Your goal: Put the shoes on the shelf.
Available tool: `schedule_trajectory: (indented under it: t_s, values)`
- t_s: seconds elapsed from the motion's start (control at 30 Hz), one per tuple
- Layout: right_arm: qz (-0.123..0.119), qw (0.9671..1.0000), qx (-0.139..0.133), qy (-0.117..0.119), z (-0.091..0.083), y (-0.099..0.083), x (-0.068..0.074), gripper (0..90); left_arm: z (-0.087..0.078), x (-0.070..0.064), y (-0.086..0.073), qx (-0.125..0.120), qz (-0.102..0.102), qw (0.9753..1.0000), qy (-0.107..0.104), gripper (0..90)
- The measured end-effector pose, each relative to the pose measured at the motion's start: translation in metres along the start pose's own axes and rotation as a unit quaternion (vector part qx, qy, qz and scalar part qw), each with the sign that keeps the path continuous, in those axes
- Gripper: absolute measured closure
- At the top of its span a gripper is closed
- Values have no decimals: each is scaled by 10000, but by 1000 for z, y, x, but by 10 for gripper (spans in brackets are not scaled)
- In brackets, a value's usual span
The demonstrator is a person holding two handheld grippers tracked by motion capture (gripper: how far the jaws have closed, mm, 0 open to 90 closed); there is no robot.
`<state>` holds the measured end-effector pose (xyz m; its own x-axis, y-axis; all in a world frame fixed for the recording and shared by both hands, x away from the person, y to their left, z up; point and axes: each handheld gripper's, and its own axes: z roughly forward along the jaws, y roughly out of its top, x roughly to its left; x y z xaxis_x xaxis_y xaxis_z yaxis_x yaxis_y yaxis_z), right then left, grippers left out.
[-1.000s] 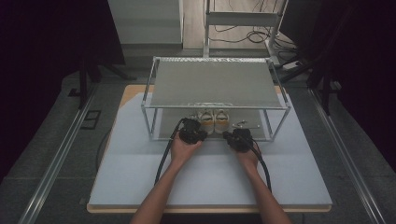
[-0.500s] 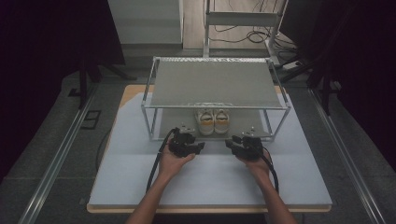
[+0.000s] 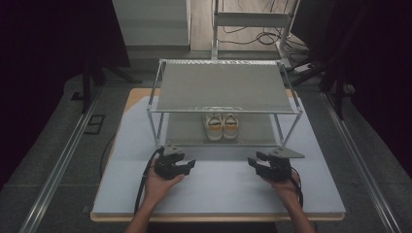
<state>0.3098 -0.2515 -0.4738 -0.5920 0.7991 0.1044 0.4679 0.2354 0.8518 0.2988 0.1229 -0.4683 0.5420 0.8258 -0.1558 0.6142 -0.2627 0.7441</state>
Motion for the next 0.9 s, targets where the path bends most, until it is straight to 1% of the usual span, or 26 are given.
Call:
schedule_trajectory:
  t_s: [0.17,0.23,0.4,0.5,0.7,0.9]
  values:
    - [26,9999,13,-138,-18,-15,-10,515,-15,15,-18,-56,-240,9996,137,445]
    - [90,9998,24,-184,-24,-20,-15,515,-21,19,-22,-49,-279,9995,167,428]
    - [240,9992,33,-308,-34,-32,-27,512,-34,26,-33,-133,-376,9990,214,415]
    - [295,9990,-23,-349,-37,-34,-30,508,-34,28,-35,-97,-369,9989,260,409]
    - [252,9991,-31,-341,-38,-33,-29,504,-32,29,-37,-23,-357,9991,237,397]
    - [250,9991,-21,-343,-37,-34,-30,501,-32,30,-37,-38,-328,9991,284,382]
